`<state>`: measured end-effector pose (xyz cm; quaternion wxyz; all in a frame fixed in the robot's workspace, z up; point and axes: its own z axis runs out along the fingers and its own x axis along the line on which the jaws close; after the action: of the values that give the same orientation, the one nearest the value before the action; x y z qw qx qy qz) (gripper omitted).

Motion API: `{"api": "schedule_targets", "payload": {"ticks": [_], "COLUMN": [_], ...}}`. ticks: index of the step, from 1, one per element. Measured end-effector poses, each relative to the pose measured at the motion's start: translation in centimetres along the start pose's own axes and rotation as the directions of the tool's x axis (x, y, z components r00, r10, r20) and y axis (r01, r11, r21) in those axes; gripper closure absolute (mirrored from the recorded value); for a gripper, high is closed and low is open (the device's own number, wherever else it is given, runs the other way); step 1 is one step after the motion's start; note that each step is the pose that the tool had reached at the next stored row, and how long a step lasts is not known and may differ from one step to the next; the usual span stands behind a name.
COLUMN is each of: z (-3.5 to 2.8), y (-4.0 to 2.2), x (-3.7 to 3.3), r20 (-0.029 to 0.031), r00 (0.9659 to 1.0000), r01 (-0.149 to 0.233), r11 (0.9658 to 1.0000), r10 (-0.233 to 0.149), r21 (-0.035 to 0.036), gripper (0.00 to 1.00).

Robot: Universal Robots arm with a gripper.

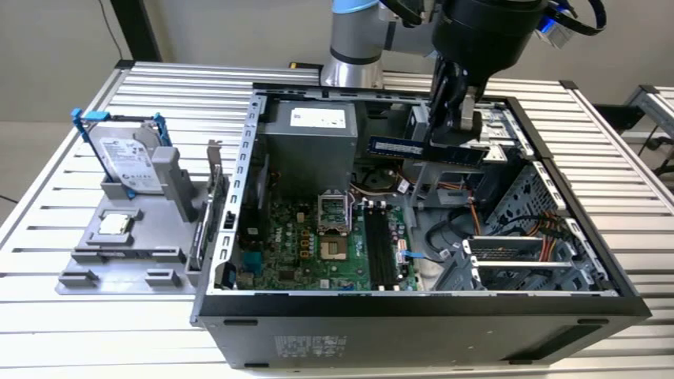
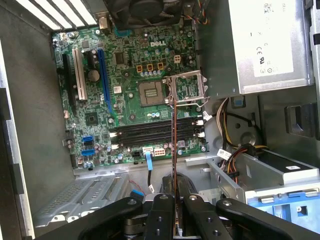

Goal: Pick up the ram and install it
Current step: 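Pick up the ram and move it above insertion slot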

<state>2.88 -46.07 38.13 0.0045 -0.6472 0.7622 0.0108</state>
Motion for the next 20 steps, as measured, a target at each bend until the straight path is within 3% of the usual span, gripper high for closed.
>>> {"api": "schedule_targets", "payload": {"ticks": [14, 20], "z": [-0.01, -0.01], "y": [0.02, 0.01], "x": [0.02, 0.01], "r20": [-0.0003, 0.0002], "r00": [1.0, 0.9989], "r01": [-0.004, -0.046], "r11": [1.0, 0.9989], "r10": [0.004, 0.046], "r21": [0.0, 0.0008], "gripper": [1.0, 1.0]}}
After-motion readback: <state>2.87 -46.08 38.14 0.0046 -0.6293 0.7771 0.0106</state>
